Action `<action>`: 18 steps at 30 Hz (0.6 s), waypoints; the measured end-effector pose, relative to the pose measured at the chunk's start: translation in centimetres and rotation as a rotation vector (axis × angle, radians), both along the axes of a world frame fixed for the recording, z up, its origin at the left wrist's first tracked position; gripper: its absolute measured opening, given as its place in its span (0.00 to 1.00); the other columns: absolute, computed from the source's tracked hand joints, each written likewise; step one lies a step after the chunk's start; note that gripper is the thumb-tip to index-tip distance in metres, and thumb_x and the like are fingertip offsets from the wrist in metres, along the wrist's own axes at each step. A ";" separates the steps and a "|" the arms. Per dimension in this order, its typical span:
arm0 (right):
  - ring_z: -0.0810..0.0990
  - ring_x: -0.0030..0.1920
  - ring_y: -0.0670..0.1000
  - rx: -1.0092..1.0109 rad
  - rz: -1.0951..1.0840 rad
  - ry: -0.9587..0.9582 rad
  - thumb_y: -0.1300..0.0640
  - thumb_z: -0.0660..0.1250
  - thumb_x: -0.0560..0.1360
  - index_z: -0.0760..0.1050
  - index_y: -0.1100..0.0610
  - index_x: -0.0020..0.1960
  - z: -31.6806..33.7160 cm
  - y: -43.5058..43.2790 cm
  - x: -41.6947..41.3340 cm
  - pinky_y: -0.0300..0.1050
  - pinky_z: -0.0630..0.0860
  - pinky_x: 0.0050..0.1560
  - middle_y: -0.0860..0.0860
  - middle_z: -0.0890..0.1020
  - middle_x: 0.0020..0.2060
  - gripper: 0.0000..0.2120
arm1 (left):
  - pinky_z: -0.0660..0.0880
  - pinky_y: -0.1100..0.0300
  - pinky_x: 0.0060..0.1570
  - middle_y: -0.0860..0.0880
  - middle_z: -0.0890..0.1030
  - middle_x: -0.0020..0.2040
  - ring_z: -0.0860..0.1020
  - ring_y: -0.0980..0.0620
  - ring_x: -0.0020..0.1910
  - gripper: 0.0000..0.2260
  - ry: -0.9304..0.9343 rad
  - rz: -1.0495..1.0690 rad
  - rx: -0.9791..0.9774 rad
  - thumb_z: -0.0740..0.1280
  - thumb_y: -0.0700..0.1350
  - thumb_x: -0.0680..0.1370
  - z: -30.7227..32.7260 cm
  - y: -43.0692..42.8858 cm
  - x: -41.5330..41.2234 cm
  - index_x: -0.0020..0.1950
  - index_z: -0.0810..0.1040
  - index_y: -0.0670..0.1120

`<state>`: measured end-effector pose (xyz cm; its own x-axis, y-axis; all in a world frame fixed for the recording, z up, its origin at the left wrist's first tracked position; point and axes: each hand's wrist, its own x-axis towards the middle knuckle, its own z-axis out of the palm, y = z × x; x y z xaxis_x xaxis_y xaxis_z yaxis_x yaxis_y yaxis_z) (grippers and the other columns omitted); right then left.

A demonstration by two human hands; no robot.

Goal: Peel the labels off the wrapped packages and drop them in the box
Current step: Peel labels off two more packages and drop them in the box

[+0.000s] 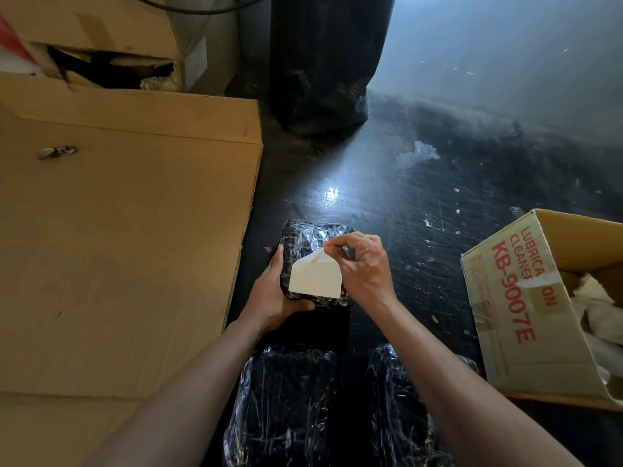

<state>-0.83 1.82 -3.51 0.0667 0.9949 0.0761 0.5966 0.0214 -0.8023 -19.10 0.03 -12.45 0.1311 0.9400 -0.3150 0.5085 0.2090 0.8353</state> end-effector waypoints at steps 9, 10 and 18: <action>0.71 0.56 0.45 0.061 0.033 -0.026 0.55 0.75 0.74 0.85 0.47 0.48 1.5 -0.8 -0.4 0.41 0.73 0.56 0.32 0.80 0.42 0.04 | 0.61 0.48 0.77 0.50 0.58 0.83 0.59 0.49 0.80 0.66 0.003 0.002 0.004 0.86 0.58 0.59 0.2 0.0 0.1 0.84 0.43 0.56; 0.71 0.56 0.45 0.062 0.034 -0.029 0.55 0.75 0.74 0.85 0.47 0.48 1.6 -0.9 -0.4 0.42 0.74 0.56 0.32 0.80 0.42 0.04 | 0.61 0.48 0.77 0.50 0.57 0.83 0.59 0.48 0.80 0.66 0.004 0.003 0.001 0.86 0.57 0.59 0.3 0.0 0.1 0.84 0.43 0.56; 0.72 0.55 0.45 0.078 0.041 -0.034 0.54 0.75 0.74 0.86 0.47 0.48 2.0 -2.2 0.0 0.50 0.77 0.56 0.31 0.79 0.41 0.04 | 0.61 0.48 0.77 0.50 0.57 0.83 0.59 0.48 0.80 0.66 0.005 0.003 0.007 0.85 0.57 0.60 0.4 0.0 0.1 0.84 0.43 0.56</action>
<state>-0.80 -0.33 -1.55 0.0224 0.9877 0.1545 0.6204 0.1074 -0.7769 -18.97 0.05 -12.07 0.1270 0.9425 -0.3092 0.5117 0.2048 0.8344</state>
